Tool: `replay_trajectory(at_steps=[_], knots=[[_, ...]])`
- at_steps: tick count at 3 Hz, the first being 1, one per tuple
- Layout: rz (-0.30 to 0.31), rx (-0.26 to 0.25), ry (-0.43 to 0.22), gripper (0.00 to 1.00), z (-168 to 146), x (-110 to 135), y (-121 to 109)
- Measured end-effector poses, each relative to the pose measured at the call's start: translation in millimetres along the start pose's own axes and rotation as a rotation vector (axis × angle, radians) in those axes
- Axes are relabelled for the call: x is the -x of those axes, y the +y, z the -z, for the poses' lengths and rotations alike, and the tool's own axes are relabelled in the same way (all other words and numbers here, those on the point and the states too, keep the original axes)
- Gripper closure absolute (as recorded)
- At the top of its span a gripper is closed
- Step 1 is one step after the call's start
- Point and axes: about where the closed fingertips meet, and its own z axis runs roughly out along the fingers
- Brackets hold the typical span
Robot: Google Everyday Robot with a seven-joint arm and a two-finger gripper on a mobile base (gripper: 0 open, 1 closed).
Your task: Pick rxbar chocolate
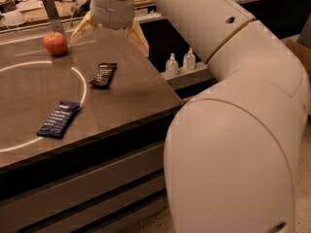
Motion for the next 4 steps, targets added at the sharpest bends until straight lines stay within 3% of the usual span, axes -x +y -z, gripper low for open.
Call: replay_trajectory(at_steps=[1,2,4], knots=[[0.057,-0.007,-0.034,0.00,-30,-16,-16],[0.051,-0.014,-0.072,0.00,-60,-29,-25],[-0.059,0.048,-0.133,0.00,-118,-38,-36]])
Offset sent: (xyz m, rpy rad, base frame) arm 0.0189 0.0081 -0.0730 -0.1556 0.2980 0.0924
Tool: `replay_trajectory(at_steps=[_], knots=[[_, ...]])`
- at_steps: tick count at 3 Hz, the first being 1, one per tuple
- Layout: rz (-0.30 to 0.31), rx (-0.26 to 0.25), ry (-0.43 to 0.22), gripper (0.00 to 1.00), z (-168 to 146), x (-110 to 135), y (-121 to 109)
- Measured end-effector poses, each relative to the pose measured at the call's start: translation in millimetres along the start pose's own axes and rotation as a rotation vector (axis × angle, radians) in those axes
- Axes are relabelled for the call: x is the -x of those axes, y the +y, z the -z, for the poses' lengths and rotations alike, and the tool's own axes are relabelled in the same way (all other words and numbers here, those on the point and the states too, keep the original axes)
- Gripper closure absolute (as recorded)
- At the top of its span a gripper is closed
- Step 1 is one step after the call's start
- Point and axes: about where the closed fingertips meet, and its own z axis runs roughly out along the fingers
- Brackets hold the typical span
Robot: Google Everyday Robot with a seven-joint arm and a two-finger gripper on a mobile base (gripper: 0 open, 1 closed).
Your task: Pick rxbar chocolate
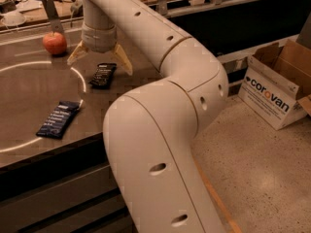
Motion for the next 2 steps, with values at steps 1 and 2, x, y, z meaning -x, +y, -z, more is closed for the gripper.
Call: replay_trajectory(at_steps=[1,2], knots=[[-0.052,0.043,-0.018,0.26,-20.9,-5.7,5.1],[-0.054,0.056,-0.006,0.45,-17.8,-6.8,4.7]])
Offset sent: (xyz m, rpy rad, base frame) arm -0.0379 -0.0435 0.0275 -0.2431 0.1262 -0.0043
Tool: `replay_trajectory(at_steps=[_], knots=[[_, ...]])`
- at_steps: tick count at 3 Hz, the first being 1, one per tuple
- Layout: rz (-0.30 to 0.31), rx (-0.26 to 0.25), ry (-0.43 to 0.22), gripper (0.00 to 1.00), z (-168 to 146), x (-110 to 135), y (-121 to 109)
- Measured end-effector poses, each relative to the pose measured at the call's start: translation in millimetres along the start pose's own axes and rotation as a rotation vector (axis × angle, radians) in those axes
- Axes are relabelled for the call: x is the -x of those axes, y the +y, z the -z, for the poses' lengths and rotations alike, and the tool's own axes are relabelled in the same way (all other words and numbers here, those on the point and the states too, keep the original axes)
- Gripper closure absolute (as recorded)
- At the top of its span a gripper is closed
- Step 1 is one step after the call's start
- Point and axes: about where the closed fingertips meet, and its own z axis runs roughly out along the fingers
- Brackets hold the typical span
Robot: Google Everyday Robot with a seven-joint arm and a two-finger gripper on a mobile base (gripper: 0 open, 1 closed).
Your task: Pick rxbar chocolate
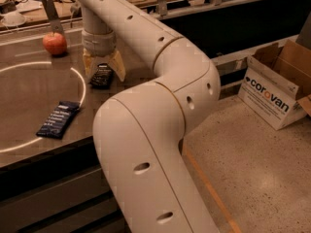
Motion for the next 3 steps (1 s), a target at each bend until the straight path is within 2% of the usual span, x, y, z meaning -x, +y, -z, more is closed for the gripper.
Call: replay_trajectory(at_steps=[2,3], knots=[[0.001,0.003,0.007,0.82,3,0,1],[0.000,-0.032,0.037,1.00,40,16,14]])
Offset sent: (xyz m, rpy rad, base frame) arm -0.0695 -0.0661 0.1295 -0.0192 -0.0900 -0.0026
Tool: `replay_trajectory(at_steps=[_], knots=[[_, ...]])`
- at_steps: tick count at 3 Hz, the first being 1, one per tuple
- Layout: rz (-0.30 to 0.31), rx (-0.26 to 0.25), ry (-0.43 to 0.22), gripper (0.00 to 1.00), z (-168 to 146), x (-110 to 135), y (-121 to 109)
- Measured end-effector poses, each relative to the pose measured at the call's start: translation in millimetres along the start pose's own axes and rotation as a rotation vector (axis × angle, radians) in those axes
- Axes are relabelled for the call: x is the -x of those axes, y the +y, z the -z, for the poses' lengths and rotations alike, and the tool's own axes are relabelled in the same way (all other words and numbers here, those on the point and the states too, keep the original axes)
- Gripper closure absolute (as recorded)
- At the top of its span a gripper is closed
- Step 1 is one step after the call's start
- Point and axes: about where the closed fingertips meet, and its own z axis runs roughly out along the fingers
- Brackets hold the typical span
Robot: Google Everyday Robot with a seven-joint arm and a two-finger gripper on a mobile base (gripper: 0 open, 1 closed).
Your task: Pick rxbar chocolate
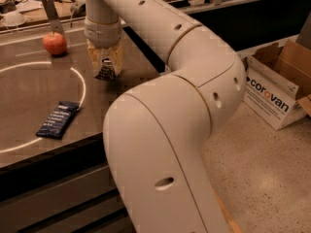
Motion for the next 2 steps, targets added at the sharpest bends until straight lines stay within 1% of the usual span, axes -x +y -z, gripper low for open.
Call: replay_trajectory(at_steps=[1,2], knots=[[-0.018,-0.084,0.001,1.00,52,23,12],[-0.048,-0.199,-0.063,1.00,83,40,17]])
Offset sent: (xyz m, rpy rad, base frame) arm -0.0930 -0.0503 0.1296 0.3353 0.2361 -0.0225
